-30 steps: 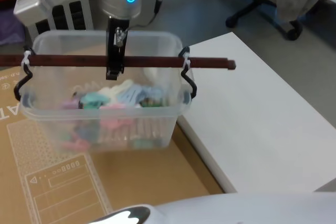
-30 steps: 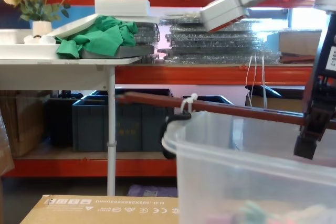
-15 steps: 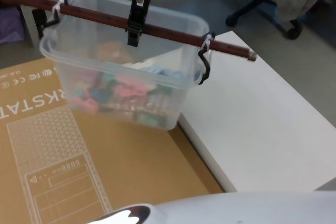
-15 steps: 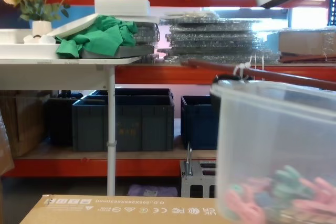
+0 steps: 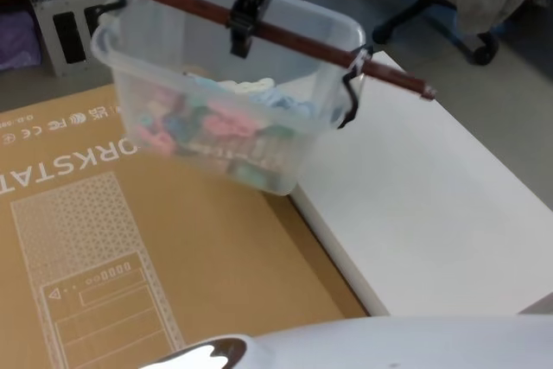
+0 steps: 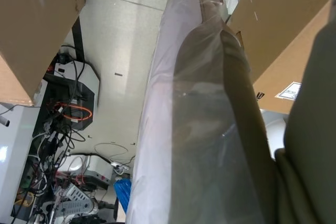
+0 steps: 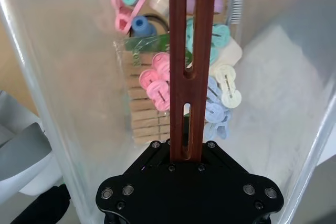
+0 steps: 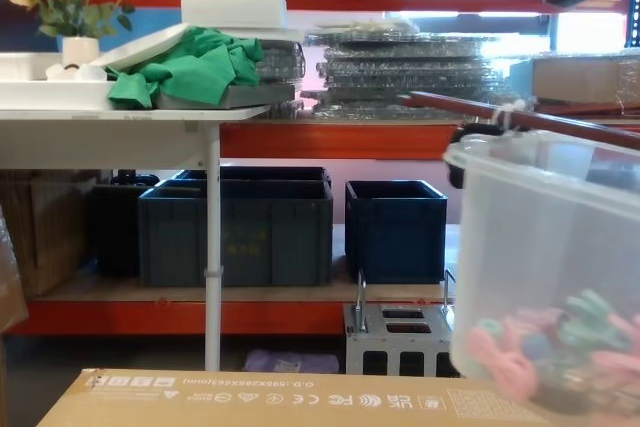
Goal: Use one hand to grasp the basket and place it at the designated location.
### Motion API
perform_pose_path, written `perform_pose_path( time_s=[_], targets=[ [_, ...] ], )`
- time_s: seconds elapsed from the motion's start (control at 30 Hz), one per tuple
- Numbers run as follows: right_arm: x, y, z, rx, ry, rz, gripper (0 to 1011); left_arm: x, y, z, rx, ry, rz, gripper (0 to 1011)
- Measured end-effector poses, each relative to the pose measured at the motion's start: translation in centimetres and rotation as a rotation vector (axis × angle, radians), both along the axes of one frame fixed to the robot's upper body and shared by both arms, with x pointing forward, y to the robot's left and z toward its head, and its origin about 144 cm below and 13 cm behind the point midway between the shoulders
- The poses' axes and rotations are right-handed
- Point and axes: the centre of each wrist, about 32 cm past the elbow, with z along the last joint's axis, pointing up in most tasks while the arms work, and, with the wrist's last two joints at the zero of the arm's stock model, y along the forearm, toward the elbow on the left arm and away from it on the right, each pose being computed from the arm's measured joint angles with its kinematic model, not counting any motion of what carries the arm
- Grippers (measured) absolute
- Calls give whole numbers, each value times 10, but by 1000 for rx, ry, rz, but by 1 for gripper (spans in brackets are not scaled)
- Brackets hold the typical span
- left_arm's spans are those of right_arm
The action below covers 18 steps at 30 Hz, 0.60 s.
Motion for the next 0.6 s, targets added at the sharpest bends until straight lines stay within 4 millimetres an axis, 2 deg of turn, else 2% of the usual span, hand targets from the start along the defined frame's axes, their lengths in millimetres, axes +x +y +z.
perform_pose_path(
  time_s=[0.1,0.2,0.23,0.43,0.6],
  targets=[
    [2,-10,1,0,4,-34,0,0,0,0,0,0,0,0],
    [6,-37,1,-14,14,-123,0,0,1,0,1,0,1,0],
    [6,-40,0,-16,15,-135,0,0,0,0,1,0,1,0],
    [8,-54,0,-25,22,-182,0,0,0,0,0,0,0,0],
    [9,-58,0,-28,26,-196,0,0,0,0,0,0,0,0]
  ],
)
